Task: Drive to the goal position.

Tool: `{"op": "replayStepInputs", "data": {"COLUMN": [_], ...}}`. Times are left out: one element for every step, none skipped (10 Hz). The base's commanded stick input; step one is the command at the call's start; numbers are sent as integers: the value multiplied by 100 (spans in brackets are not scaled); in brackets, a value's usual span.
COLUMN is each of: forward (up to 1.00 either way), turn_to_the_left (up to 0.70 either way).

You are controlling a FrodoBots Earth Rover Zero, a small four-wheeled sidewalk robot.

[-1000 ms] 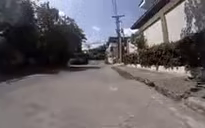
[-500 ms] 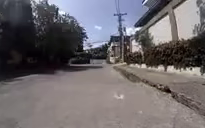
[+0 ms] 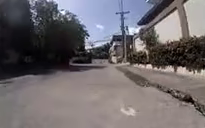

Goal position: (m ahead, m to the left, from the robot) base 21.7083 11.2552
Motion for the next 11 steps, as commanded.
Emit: {"op": "replayStepInputs", "data": {"forward": [100,100,100,100,100,100,100,100,100,100,100], "turn_to_the_left": [0,-14,-40,-40,-30,0,0,0,0,0,0]}}
